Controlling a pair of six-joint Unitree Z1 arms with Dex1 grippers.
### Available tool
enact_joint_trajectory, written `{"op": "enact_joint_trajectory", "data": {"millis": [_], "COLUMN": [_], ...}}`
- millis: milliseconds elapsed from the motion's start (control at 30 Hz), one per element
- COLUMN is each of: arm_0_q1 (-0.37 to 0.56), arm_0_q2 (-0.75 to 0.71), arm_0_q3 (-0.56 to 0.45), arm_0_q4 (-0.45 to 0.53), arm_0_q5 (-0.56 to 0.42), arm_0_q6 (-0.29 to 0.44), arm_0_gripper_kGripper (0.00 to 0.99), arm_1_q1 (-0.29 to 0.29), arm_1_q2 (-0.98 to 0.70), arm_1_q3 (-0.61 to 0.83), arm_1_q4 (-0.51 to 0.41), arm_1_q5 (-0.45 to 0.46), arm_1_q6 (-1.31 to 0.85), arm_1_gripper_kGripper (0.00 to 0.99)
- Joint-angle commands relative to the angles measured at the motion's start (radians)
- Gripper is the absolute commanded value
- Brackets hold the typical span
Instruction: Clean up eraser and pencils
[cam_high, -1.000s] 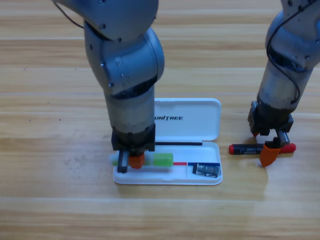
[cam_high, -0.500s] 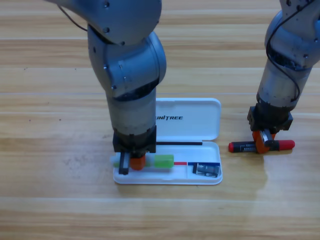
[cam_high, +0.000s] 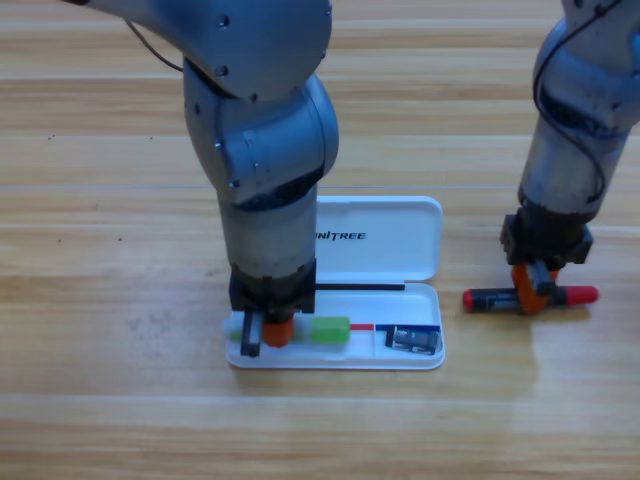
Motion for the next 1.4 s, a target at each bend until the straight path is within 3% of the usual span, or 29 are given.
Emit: {"op": "enact_joint_trajectory", "data": {"millis": [33,200,833,933,967,1233,1400], "arm_0_q1": [-0.029,-0.034,-0.038,-0.038,-0.038,-0.038,-0.038], "arm_0_q2": [0.052,0.052,0.048,0.043,0.041,0.037,-0.008], "arm_0_q3": [-0.011,-0.017,-0.017,-0.017,-0.017,-0.016,-0.011], "arm_0_q4": [-0.016,-0.016,-0.011,-0.009,-0.009,-0.008,0.009], "arm_0_q5": [-0.011,-0.011,-0.016,-0.016,-0.016,-0.018,-0.013], "arm_0_q6": [-0.012,-0.014,-0.025,-0.037,-0.040,-0.044,-0.044], "arm_0_gripper_kGripper": [0.000,0.000,0.000,0.920,0.986,0.990,0.990], "arm_1_q1": [-0.019,0.001,0.004,0.004,0.004,0.007,0.064], "arm_1_q2": [-0.161,-0.225,-0.212,-0.212,-0.212,-0.219,-0.224], "arm_1_q3": [-0.020,-0.013,-0.010,-0.008,-0.008,-0.007,-0.022], "arm_1_q4": [0.123,0.159,0.162,0.162,0.160,0.162,0.194], "arm_1_q5": [0.058,0.058,0.062,0.062,0.062,0.063,0.074], "arm_1_q6": [0.051,0.058,0.063,0.063,0.063,0.063,0.087], "arm_1_gripper_kGripper": [0.000,0.000,0.000,0.000,0.000,0.000,0.000]}}
